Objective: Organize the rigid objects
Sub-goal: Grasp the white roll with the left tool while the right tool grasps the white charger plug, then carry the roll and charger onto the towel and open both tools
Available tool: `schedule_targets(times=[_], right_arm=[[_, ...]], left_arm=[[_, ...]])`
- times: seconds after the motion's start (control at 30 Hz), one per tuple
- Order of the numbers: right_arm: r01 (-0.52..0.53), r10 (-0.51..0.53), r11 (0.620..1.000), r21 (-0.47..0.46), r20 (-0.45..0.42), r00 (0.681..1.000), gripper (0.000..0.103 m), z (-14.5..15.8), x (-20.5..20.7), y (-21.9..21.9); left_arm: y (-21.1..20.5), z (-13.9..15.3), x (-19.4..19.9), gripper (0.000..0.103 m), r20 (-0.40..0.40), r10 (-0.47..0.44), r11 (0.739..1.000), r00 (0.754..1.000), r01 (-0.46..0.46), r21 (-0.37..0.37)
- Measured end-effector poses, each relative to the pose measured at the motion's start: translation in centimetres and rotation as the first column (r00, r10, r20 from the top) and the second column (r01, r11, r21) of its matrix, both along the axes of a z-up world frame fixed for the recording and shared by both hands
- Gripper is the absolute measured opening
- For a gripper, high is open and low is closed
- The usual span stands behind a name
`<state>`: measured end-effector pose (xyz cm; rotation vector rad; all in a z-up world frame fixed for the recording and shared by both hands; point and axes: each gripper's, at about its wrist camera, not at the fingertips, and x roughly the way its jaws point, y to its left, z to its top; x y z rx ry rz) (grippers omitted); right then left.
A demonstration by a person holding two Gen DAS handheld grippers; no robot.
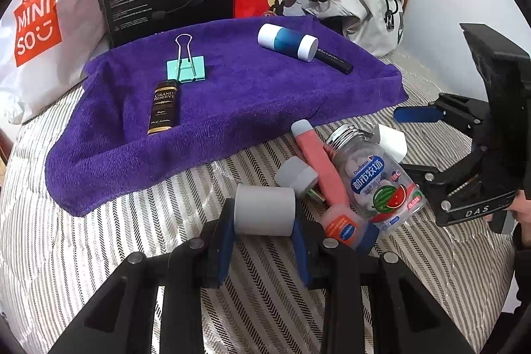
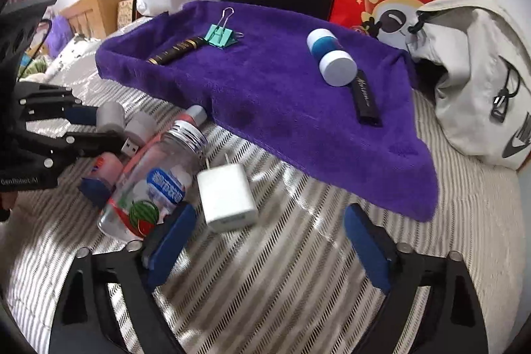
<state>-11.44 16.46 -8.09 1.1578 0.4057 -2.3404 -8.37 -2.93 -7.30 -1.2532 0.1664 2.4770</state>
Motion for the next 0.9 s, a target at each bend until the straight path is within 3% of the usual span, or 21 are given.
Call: schedule_targets(times=[0.2, 0.3, 0.33, 0.9], right_arm=[[-0.018, 0.018, 0.999, -0.042, 0.0, 1.0, 0.059, 0.2, 0.0, -0.6], [-0.035, 0.035, 0.998, -0.049, 0.001, 0.999, 0.04, 0.3, 0.4, -1.1], [-0.034, 0.034, 0.998, -0.055, 0.0, 0.999, 0.027, 0.4, 0.5, -1.2], [0.072, -0.061, 0.985, -0.155, 0.077, 0.995, 0.027, 1.3, 1.1, 1.6]], left_arm=[[-0.4, -0.1, 0.1, 0.03, -0.001, 0.036, 0.999, 0.999, -0.036, 0.037], [-0.6, -0.1, 0.1, 0.03, 0.006, 0.06, 0.997, 0.998, -0.061, 0.056], [-0.7, 0.0, 0.1, 0.03, 0.008, 0.066, 0.996, 0.998, -0.066, 0.06], [-2.3, 1.5, 1.0, 0.03, 0.029, 0.118, 0.989, 0.993, -0.12, 0.089]])
